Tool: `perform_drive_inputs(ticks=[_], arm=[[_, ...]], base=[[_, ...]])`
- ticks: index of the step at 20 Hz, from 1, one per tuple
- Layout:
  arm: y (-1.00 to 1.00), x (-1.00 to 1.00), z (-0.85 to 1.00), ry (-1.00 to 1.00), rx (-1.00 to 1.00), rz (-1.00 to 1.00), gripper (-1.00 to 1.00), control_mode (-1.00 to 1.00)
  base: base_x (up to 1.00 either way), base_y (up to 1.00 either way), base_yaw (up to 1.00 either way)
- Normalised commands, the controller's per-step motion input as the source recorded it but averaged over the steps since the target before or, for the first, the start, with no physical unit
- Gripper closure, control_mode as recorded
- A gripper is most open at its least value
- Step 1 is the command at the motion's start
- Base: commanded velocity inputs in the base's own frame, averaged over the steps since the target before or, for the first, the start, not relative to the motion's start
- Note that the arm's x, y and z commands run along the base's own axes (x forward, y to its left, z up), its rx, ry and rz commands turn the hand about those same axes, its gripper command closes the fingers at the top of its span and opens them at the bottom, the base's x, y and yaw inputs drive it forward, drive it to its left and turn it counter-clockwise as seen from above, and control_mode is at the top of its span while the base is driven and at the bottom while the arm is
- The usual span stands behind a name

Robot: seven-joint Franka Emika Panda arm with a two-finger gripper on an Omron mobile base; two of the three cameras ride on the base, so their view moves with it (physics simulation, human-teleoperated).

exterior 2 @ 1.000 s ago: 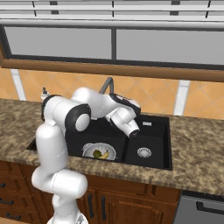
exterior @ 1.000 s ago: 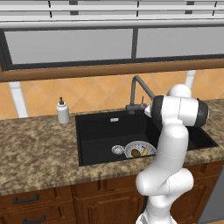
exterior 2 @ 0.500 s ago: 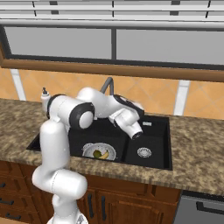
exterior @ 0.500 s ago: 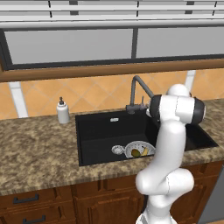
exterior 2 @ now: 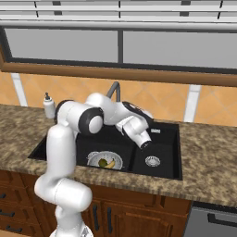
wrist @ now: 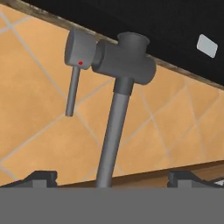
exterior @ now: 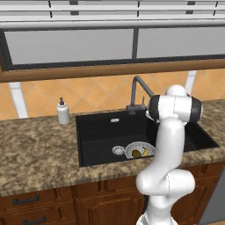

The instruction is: Put the colander in the sink, put the banana, mango in the colander, and turn on the sink faucet and pour water over the colander.

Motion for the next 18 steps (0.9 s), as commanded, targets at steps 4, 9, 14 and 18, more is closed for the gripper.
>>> perform_drive_inputs(ticks=[4, 9, 14, 18], arm=[[0.0, 0.56, 0.0, 0.0, 0.01, 0.0, -1.0, -1.0], [0.0, 0.55, -0.15, 0.0, 0.02, 0.0, -1.0, -1.0], [0.0, 0.52, -0.36, 0.01, 0.0, 0.0, -1.0, -1.0], [-0.01, 0.46, -0.22, 0.0, 0.02, 0.0, -1.0, -1.0]], base=[[0.0, 0.0, 0.0], [0.0, 0.0, 0.0], [0.0, 0.0, 0.0], [0.0, 0.0, 0.0]])
